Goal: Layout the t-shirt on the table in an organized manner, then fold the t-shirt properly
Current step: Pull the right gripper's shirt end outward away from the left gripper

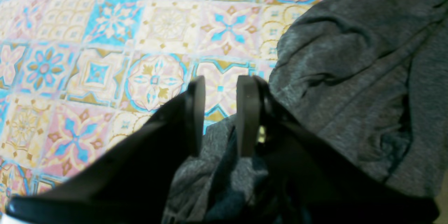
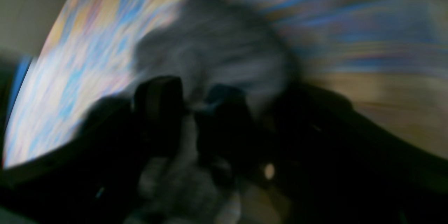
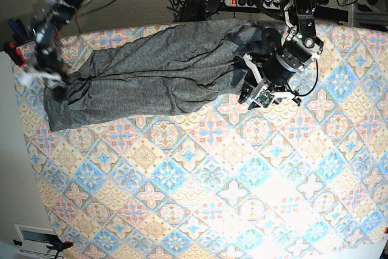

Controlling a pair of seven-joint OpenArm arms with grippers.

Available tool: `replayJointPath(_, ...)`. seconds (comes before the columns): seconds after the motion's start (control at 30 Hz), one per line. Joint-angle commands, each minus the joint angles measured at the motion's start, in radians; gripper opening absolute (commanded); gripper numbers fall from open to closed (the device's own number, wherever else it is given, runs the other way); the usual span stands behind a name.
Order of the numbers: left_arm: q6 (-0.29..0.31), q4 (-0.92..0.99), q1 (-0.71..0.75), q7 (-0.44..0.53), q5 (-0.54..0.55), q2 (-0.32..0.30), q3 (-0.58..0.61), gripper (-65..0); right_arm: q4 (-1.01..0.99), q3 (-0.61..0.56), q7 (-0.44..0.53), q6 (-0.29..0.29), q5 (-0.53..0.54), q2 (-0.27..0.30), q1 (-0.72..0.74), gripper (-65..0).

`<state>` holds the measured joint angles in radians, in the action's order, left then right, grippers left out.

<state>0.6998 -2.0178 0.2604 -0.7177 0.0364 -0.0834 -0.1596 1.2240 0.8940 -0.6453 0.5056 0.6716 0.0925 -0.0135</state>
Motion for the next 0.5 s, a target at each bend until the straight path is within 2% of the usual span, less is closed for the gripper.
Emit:
replayJointPath(0.0, -0.002, -0.022, -0.006, 0.025, 0.02, -0.002, -0.001, -49.5, 0.009, 0.003, -0.014, 0.005, 0.0, 0.01, -0.004, -26.0)
replayJointPath(0.23, -0.002, -0.022, -0.005, 0.025, 0.017, -0.017, -0.005, -49.5, 0.01, -0.036, -0.023, 0.005, -0.003, 0.01, -0.007, -26.0)
replayJointPath(0.47, -0.002, -0.022, -0.005, 0.025, 0.023, -0.032, -0.002, -49.5, 0.141, -0.279, -0.014, 0.005, -0.006, 0.01, -0.046, -26.0)
